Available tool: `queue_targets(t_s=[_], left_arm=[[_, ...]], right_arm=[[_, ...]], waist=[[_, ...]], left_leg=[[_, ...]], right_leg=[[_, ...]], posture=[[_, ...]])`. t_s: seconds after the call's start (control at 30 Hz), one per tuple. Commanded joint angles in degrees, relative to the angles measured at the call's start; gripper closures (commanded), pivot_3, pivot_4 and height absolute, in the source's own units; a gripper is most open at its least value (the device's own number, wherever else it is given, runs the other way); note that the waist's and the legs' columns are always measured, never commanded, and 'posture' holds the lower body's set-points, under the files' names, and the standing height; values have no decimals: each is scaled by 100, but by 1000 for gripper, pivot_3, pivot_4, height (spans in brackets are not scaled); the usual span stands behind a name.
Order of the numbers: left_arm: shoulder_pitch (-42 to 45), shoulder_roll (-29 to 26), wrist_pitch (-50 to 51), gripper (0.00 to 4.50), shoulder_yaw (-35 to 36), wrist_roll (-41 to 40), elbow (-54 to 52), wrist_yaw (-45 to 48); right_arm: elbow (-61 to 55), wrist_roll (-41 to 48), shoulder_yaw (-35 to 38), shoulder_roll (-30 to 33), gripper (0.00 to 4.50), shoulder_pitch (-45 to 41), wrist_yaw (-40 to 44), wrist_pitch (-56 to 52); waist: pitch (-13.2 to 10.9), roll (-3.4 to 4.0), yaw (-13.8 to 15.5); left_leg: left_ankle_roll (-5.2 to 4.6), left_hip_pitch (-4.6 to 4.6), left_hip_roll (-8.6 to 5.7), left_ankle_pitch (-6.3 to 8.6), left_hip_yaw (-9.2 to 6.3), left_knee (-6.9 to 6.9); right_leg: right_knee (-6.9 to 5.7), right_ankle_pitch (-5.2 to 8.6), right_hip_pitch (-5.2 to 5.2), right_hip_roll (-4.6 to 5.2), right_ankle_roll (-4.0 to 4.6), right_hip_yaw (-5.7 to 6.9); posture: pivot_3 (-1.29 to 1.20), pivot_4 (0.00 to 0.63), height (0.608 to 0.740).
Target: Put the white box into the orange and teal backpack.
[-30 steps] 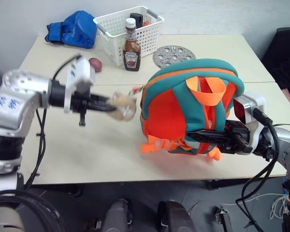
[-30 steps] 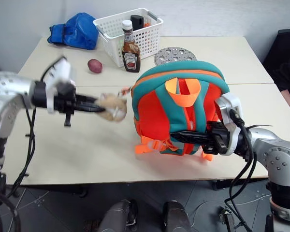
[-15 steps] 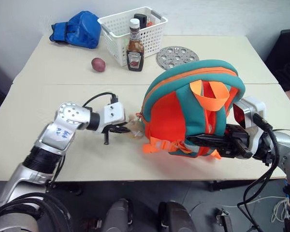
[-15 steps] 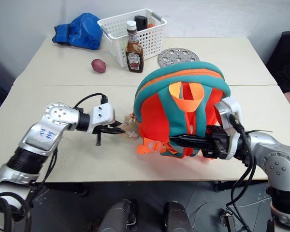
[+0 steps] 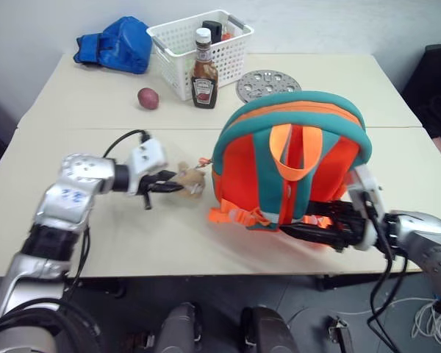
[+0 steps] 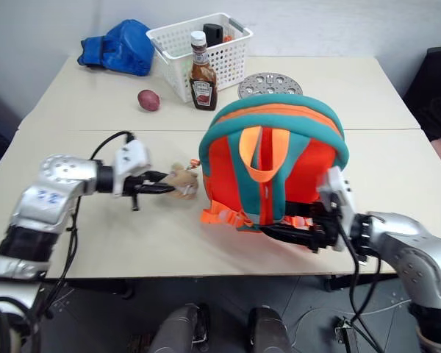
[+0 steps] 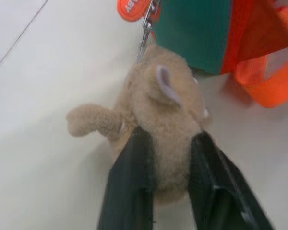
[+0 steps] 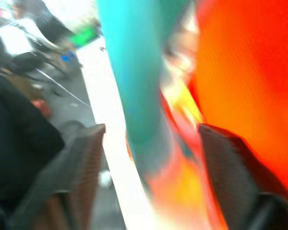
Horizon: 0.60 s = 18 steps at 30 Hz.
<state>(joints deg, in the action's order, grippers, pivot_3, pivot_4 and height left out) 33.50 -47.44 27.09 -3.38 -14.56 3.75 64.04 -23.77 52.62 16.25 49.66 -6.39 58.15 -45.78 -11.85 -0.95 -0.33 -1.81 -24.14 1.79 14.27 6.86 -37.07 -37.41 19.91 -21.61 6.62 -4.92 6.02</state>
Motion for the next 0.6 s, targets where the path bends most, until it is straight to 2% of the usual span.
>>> queue_targets(t_s=[0.03,0.07,0.13,0.27,0.43,0.6], left_arm=[[-526,-527,535,2291,827,-614,-577,305],[-712,-645,715,1951,1066,-829,-733,370],[-994,-793,997,1296,1421,-1159,-989,434],[-1937,-1251,1874,90,3015,-2121,-1611,787],[-2327,-1292,2142,34,3706,-2477,-1936,520],[-2532,-1291,2149,34,3959,-2609,-2100,334]], right_arm=[[229,-51,878,406,171,280,397,236],[391,17,1110,538,0,353,540,186],[643,133,1437,728,0,451,771,74],[2019,81,2261,1674,0,506,1792,-194],[2906,-410,1911,2075,0,-7,2202,344],[3405,-564,1488,2096,0,-674,2385,360]], waist=[[0,0,-36],[-1,0,-41],[-1,0,-18],[-4,6,7],[-2,7,29],[-3,14,2]], left_leg=[[1,0,3,-1,1,2],[2,3,2,-1,0,0],[3,3,3,-2,-2,1],[-6,1,-1,5,-1,1],[-5,4,2,5,-8,4],[6,1,0,3,2,12]], right_leg=[[1,0,0,-2,0,0],[0,0,0,-2,0,0],[2,0,1,-2,0,1],[14,2,4,6,4,-5],[45,8,19,6,14,-2],[43,8,7,8,15,-8]], posture=[[0,150,740],[0,150,740],[0,150,740],[0,150,740],[0,150,740],[0,150,740]])
